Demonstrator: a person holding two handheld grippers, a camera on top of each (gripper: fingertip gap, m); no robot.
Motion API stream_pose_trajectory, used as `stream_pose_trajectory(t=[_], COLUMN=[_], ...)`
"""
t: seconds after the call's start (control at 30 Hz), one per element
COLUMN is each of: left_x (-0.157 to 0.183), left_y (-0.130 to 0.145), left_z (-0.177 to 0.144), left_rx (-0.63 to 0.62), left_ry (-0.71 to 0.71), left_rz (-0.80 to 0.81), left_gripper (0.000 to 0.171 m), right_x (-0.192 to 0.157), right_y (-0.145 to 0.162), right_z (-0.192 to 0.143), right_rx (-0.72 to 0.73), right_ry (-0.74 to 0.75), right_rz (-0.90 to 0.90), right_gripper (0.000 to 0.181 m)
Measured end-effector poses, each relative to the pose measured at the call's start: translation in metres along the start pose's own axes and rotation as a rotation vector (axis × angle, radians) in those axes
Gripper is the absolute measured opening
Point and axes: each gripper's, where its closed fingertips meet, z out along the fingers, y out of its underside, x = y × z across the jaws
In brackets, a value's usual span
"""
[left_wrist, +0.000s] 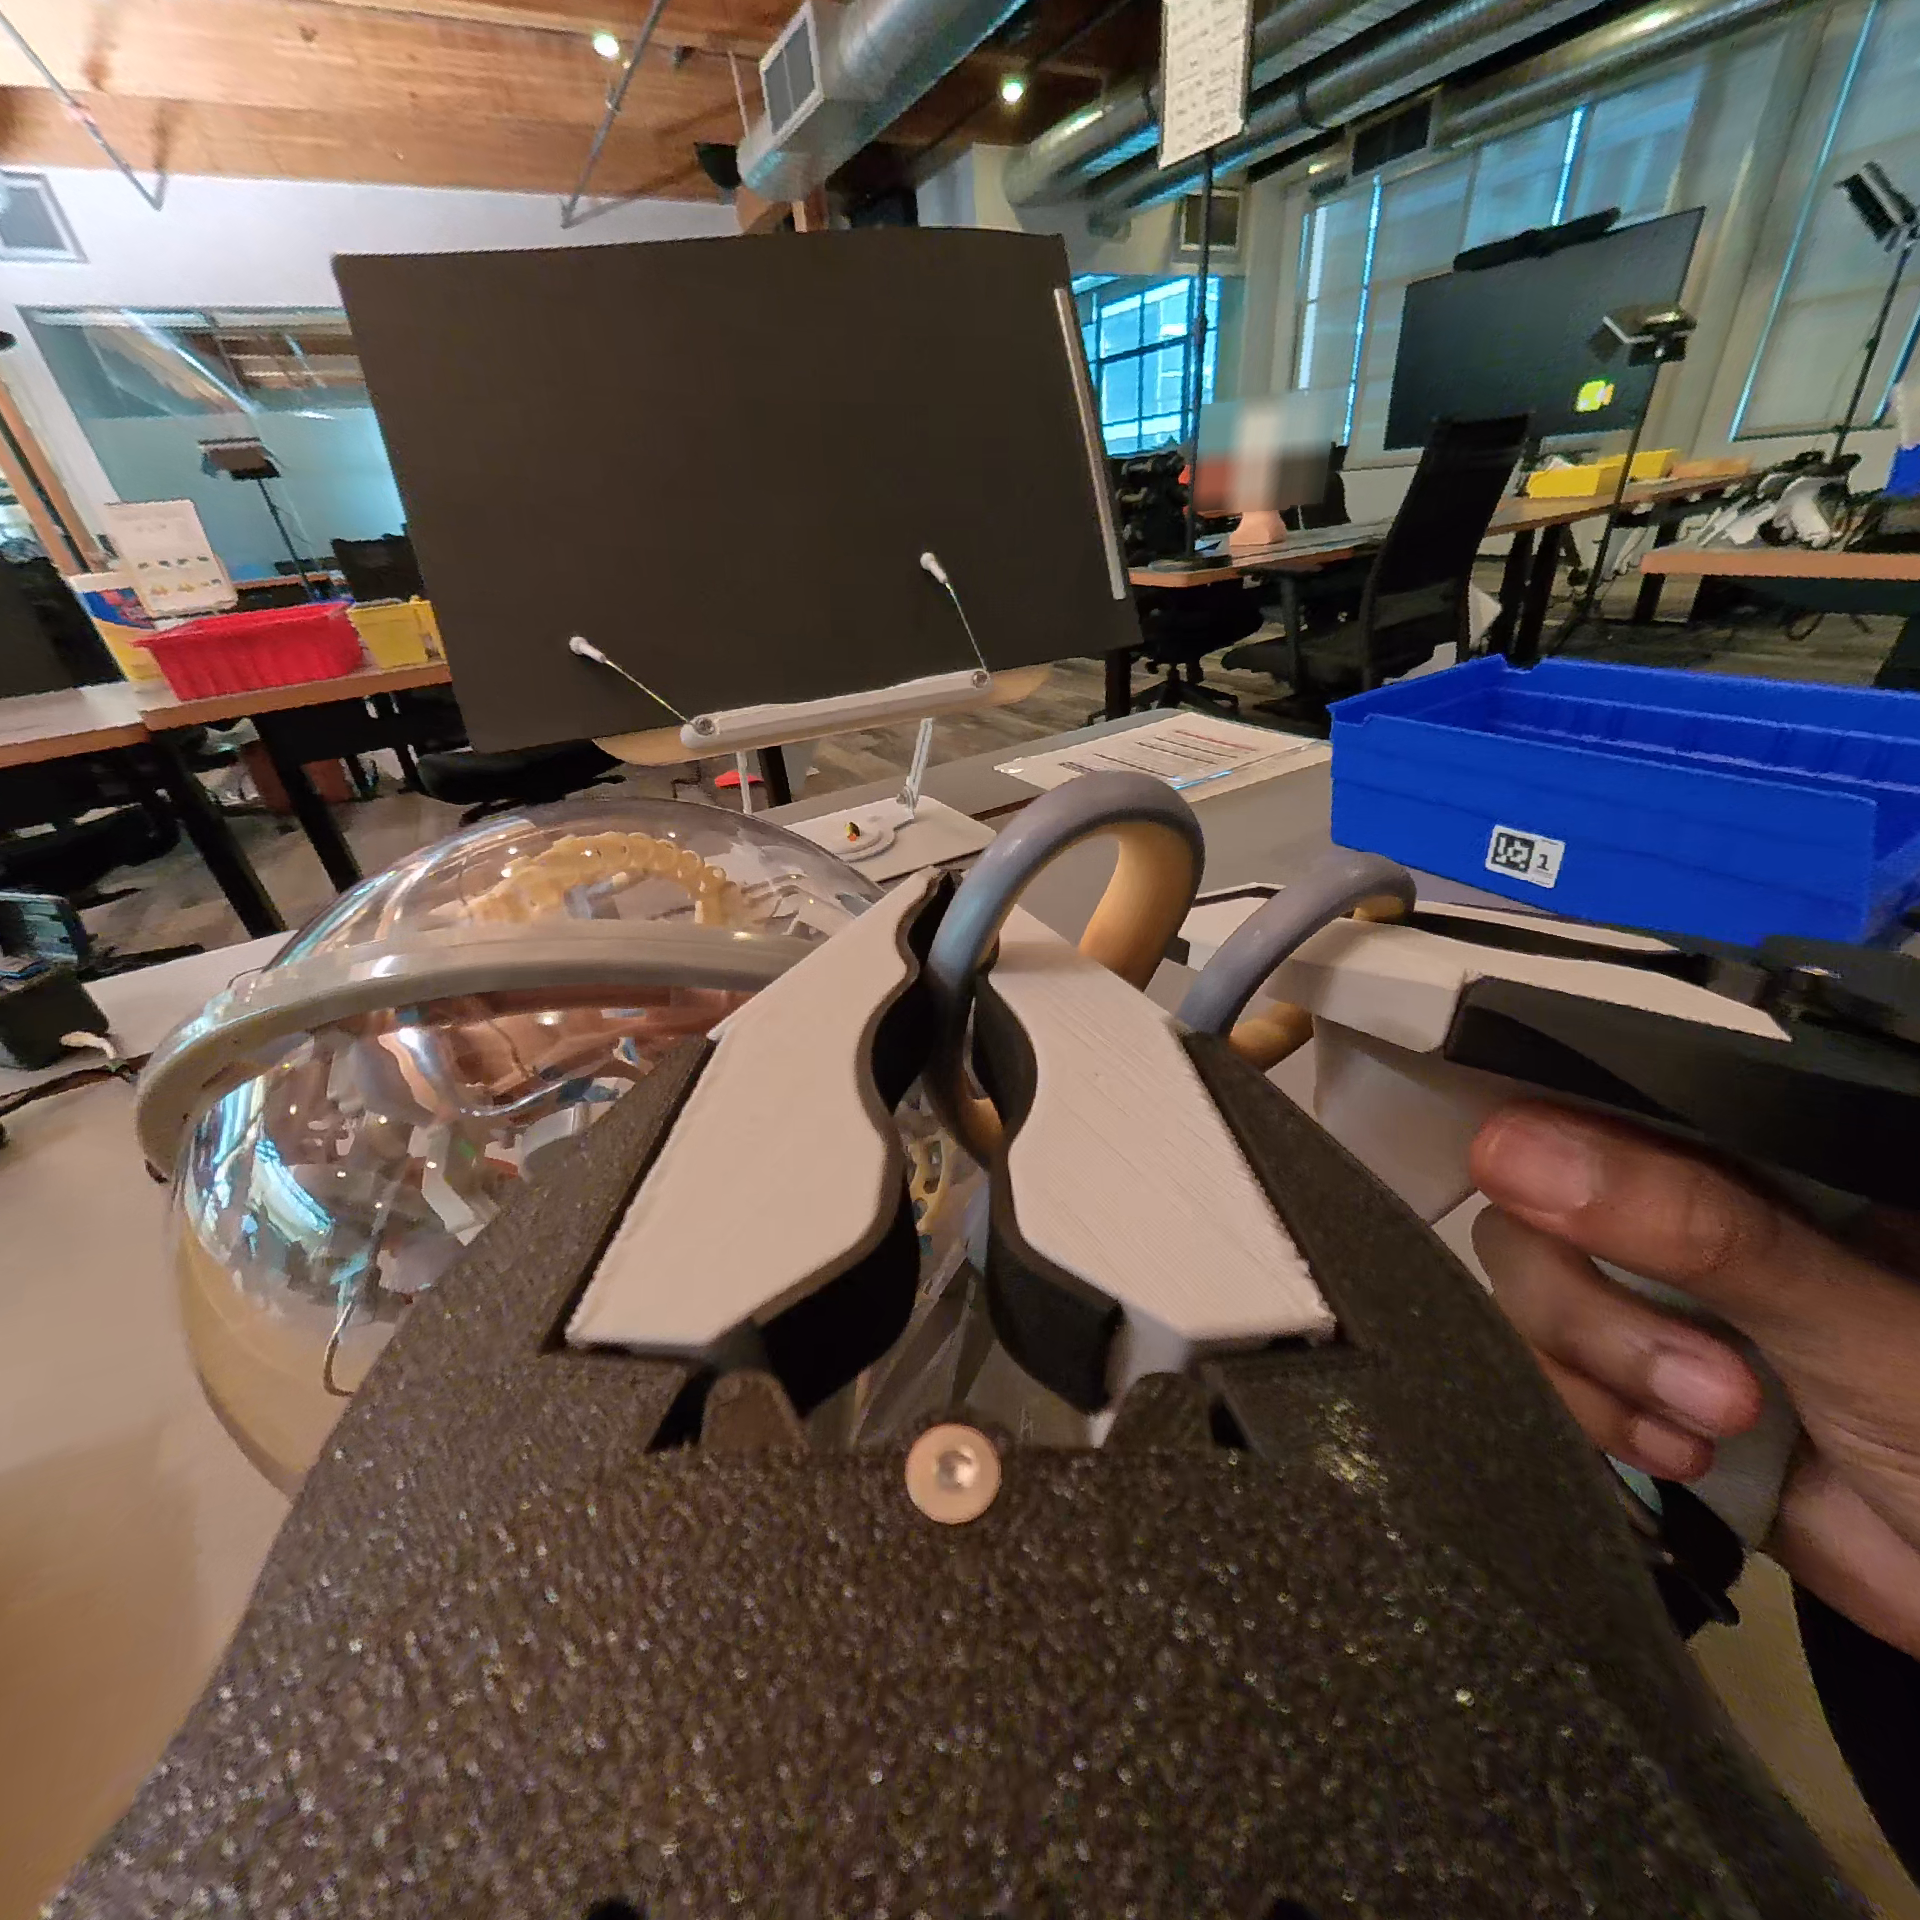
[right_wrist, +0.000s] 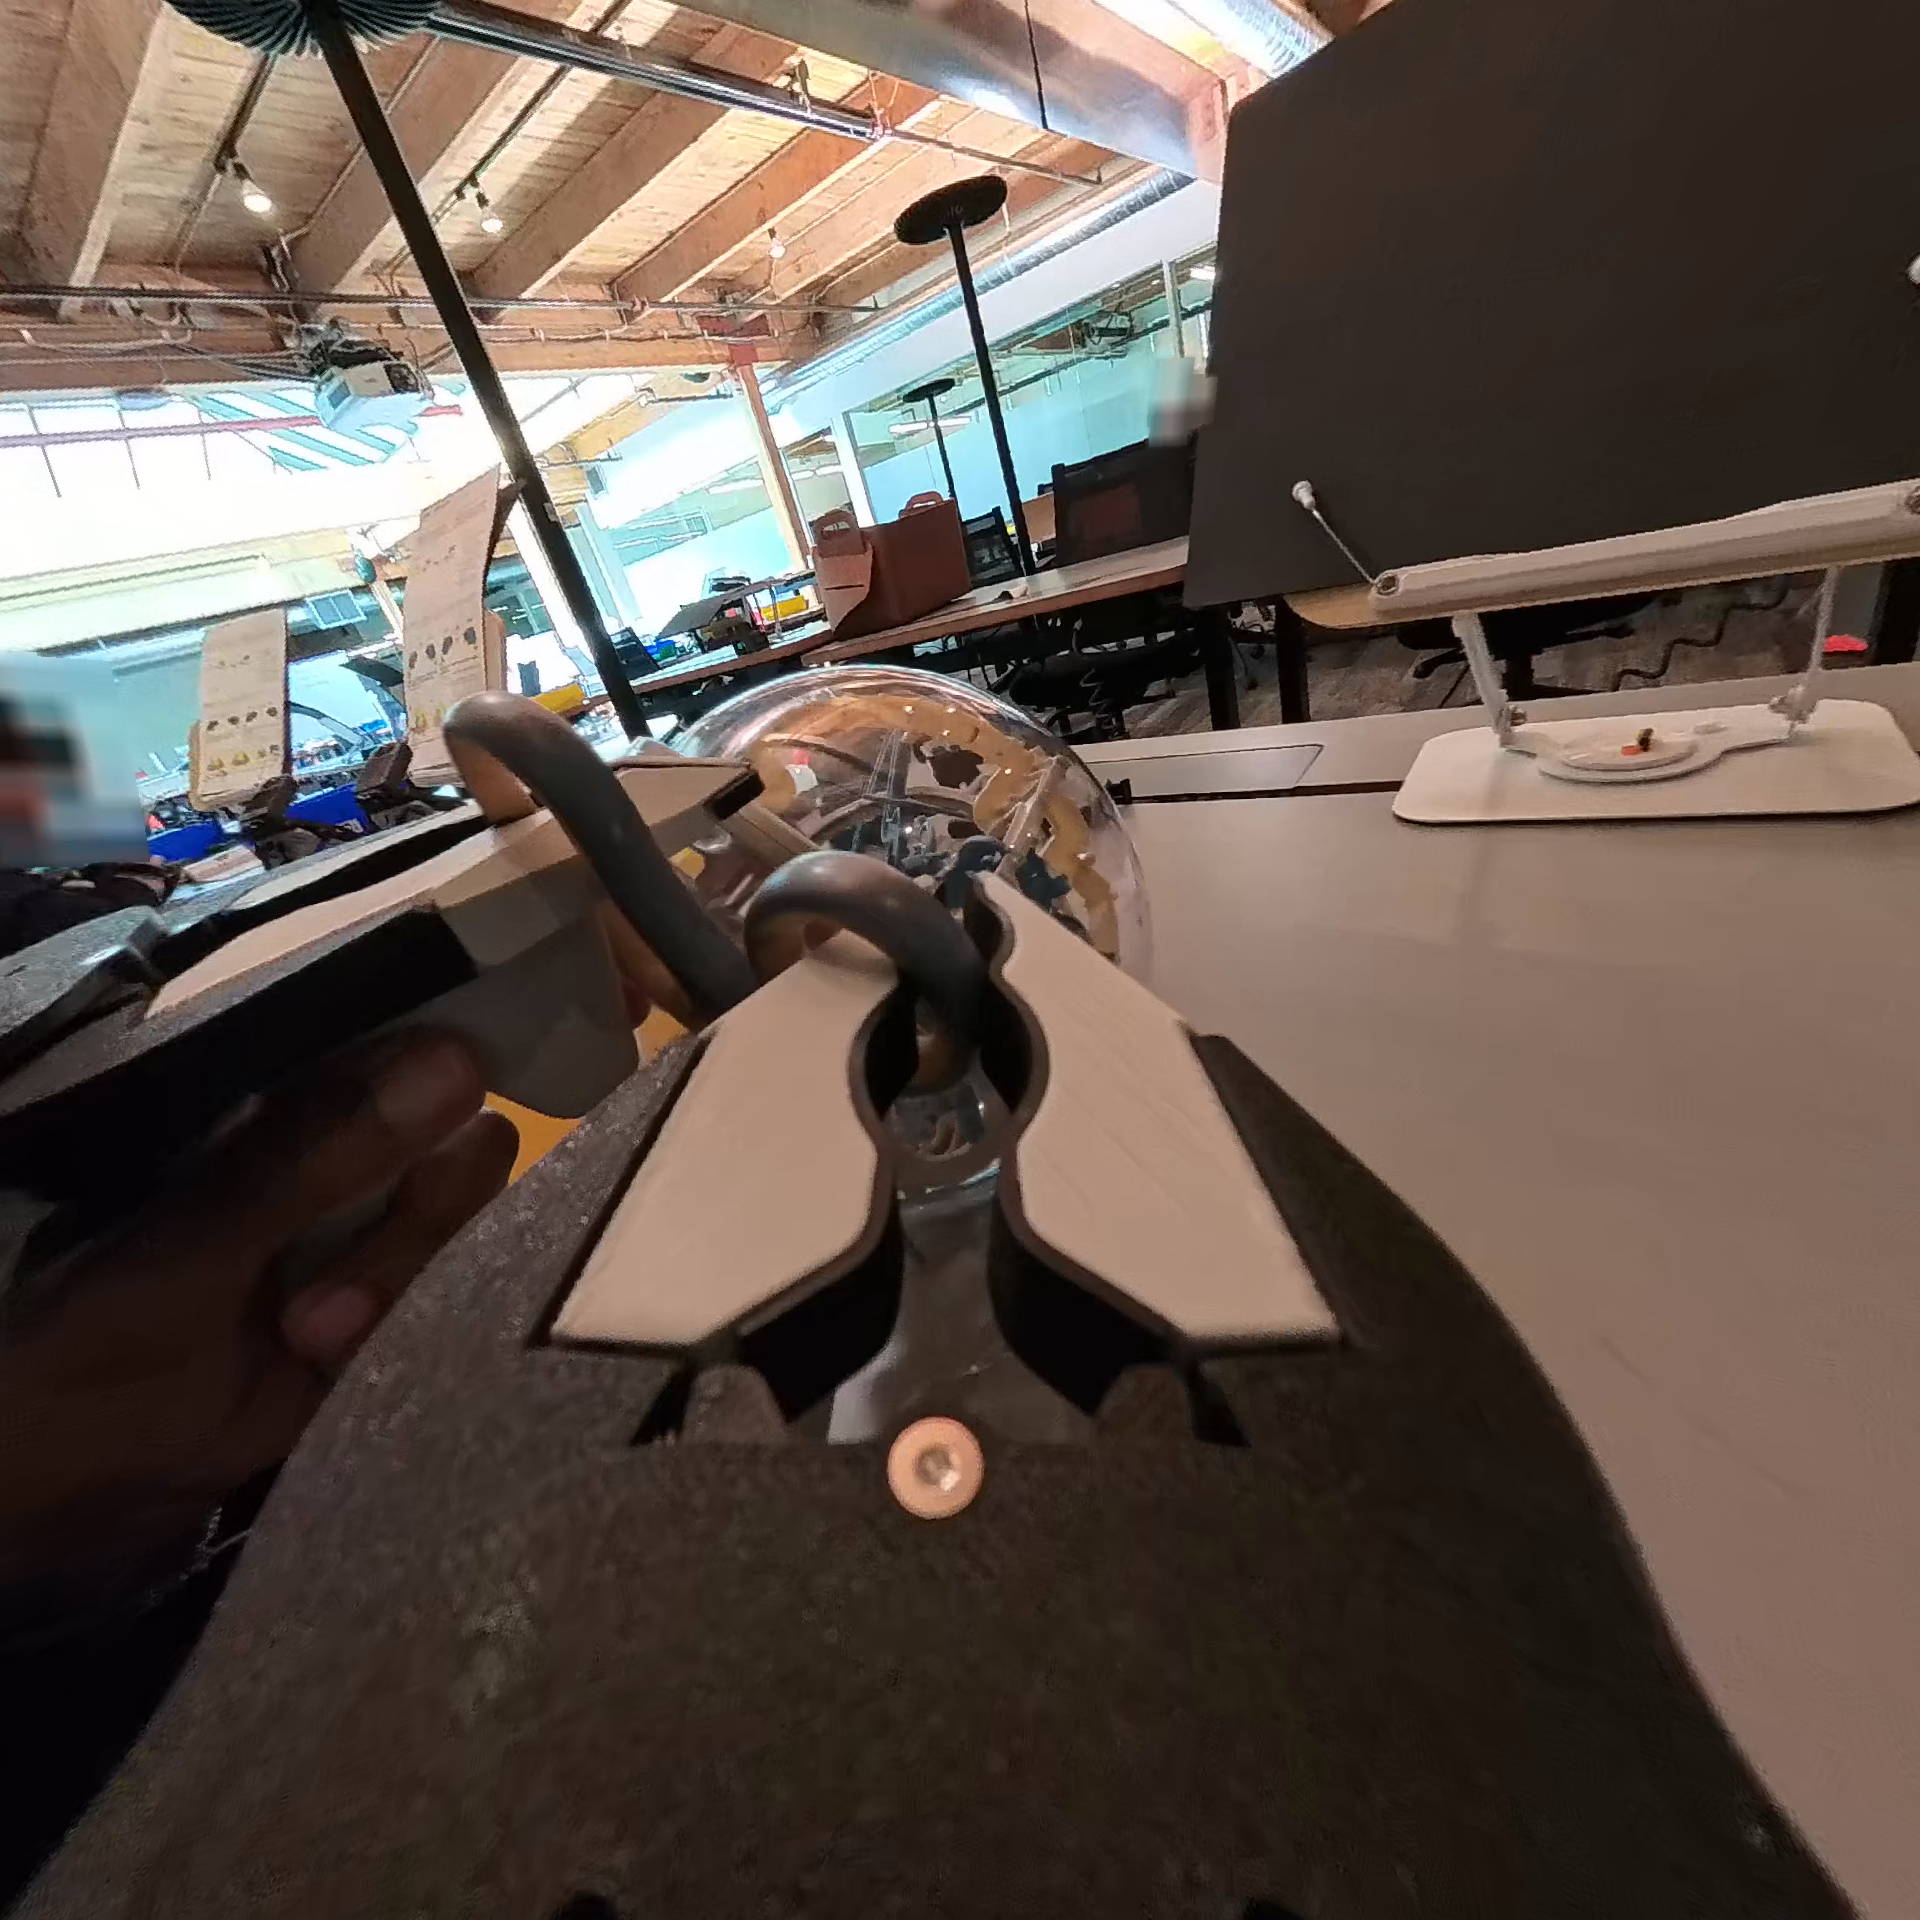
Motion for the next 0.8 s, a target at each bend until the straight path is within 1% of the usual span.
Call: stream_pose_trajectory(t=[0.17, 0.27, 0.4, 0.53, 0.67, 0.8], left_x=[-0.001, -0.001, -0.004, -0.003, -0.01, -0.031], left_y=[0.001, 0.002, 0.0, -0.01, -0.027, -0.038], left_z=[0.0, 0.0, -0.001, -0.005, -0.014, -0.024], left_rx=[0.0, -0.016, -0.008, 0.024, 0.069, 0.105], left_ry=[-0.006, 0.012, 0.009, 0.013, -0.032, -0.052], left_rz=[0.013, 0.033, 0.031, 0.023, 0.015, -0.117], left_gripper=[0.0, 0.0, 0.0, 0.0, 0.0, 0.0], right_x=[-0.001, -0.003, -0.007, -0.01, -0.023, -0.05], right_y=[0.004, 0.004, 0.001, -0.016, -0.041, -0.055], right_z=[0.0, 0.0, 0.001, 0.002, 0.012, 0.025], right_rx=[-0.015, -0.033, -0.032, -0.001, -0.01, -0.046], right_ry=[-0.007, -0.04, -0.088, -0.11, -0.153, -0.236], right_rz=[-0.013, -0.019, -0.015, -0.033, -0.114, -0.207], right_gripper=[0.001, 0.002, 0.003, 0.002, 0.002, 0.001])
